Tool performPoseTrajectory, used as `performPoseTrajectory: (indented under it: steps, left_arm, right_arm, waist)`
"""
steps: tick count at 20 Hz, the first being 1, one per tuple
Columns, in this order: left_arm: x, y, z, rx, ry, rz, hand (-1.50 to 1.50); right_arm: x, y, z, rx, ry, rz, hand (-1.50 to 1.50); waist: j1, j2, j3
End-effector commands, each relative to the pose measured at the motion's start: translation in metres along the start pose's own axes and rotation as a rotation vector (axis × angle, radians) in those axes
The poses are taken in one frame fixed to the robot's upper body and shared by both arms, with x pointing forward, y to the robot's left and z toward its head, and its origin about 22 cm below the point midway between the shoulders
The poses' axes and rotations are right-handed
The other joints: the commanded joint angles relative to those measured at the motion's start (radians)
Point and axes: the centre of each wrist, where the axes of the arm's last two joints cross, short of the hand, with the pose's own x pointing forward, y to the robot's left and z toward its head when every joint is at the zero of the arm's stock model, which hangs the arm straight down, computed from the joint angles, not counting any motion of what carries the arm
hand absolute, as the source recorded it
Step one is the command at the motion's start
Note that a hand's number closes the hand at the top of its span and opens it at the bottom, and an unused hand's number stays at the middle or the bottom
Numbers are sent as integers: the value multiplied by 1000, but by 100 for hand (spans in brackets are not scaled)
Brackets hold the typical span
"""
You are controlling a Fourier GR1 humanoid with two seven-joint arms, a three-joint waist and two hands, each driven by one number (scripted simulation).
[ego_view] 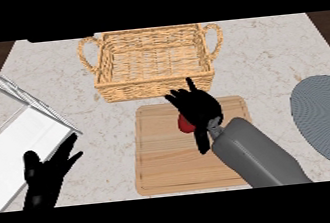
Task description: Pick the tomato from the cutting board and place it in the basket
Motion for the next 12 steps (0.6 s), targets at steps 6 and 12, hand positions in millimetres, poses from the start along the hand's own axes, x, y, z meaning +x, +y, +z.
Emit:
performPoseTrajectory:
  steps: [6, 12]
  left_arm:
    - [-6, -8, -7, 8, 62, -10, 0]
    - [-11, -11, -4, 2, 83, -8, 0]
  right_arm:
    - [-9, 7, -16, 12, 9, -31, -150]
    - [-10, 19, -20, 22, 5, -1, 150]
  waist:
    - [0, 17, -7]
    - [-2, 16, -7]
